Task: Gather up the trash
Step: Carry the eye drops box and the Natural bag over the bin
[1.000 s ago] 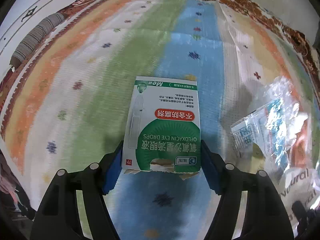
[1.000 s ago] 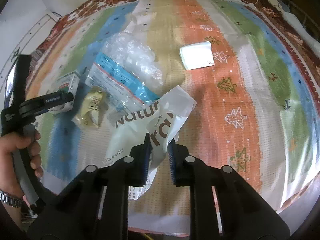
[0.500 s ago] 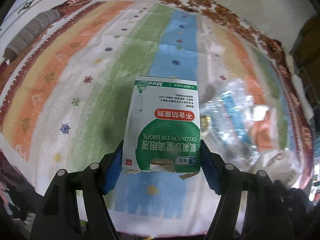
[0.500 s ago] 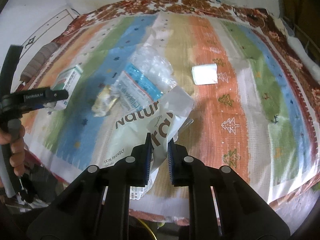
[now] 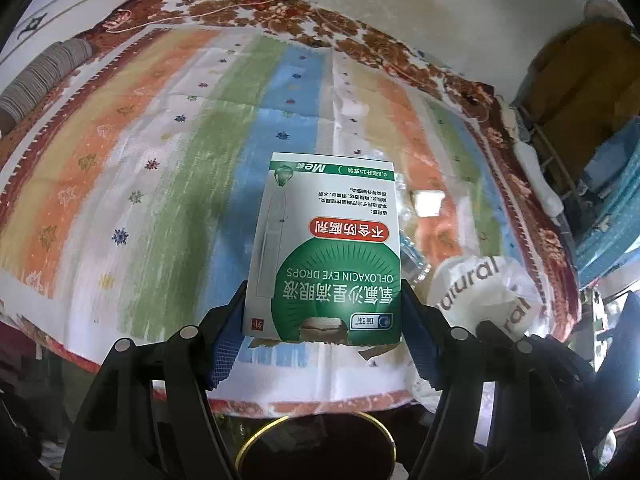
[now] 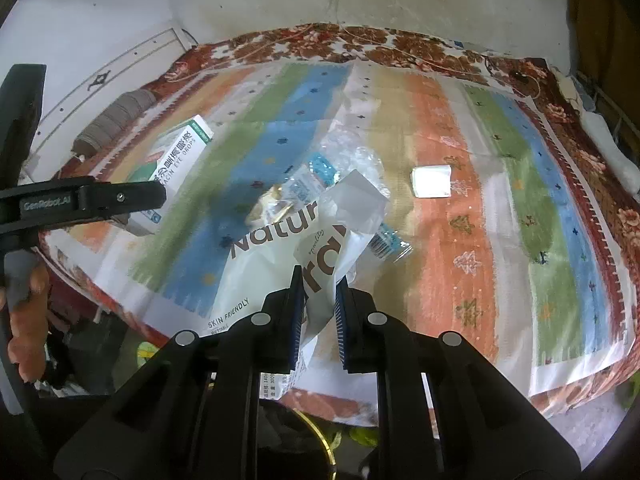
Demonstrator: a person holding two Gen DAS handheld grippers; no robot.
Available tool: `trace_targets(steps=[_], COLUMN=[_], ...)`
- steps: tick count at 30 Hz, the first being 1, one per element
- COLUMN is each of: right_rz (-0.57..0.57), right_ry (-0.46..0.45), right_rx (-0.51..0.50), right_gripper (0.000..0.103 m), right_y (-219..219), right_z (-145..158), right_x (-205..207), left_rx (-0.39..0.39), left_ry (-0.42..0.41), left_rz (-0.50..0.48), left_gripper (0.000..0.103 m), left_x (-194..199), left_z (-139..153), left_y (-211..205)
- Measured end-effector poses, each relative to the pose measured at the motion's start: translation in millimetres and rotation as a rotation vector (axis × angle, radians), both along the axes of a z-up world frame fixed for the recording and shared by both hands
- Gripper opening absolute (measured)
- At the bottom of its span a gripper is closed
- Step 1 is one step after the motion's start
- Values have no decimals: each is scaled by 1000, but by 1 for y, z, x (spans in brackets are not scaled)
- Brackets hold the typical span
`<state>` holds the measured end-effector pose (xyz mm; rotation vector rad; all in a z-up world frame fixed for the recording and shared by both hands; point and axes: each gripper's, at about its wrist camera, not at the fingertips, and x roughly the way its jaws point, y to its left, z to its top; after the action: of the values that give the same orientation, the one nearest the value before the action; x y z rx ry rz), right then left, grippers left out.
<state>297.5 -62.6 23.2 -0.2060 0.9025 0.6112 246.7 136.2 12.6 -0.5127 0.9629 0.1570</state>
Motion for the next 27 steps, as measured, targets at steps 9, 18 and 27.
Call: trace_targets(steps=[9, 18, 27], right_rz=[-12, -7, 12], right_ry=[-6, -20, -49], right_rx=[50, 81, 85], right_gripper=[13, 13, 13], right_y=[-22, -35, -41], right_z=[12, 19, 22], right_x=[-29, -56, -78], left_rx=[-42, -75, -100], left_ry=[-45, -89, -102], left_rz=[-41, -73, -93], left_gripper=[70, 70, 70], left_x=[-32, -64, -80], left_z=[15, 22, 21], left_y=[-9, -19, -29])
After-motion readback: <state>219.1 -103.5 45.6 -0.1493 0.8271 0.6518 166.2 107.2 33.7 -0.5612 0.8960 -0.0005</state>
